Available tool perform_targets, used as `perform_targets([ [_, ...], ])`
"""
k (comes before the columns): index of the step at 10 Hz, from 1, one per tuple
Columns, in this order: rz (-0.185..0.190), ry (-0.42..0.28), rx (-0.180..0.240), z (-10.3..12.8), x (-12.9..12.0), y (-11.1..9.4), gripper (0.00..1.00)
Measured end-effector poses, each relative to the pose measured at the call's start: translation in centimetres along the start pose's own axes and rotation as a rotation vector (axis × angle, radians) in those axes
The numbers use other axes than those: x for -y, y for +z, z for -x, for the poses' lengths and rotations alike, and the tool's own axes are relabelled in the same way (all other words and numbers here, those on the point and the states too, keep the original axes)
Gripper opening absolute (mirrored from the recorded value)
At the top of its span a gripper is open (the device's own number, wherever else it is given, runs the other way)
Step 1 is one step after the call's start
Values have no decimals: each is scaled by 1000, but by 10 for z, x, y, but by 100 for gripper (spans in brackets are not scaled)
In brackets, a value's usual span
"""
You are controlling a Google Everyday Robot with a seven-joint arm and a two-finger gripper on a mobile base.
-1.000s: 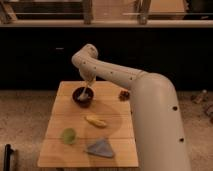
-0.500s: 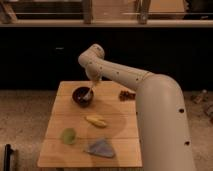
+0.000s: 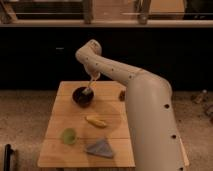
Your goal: Wipe purple bowl with brush
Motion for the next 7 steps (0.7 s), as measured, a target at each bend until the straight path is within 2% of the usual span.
perform_targets([
  [3,-30,-63,11,20,27,-6,0],
  [5,-46,-108,32,33,29,-12,0],
  [7,-54,-151,62,50,20,-19,0],
])
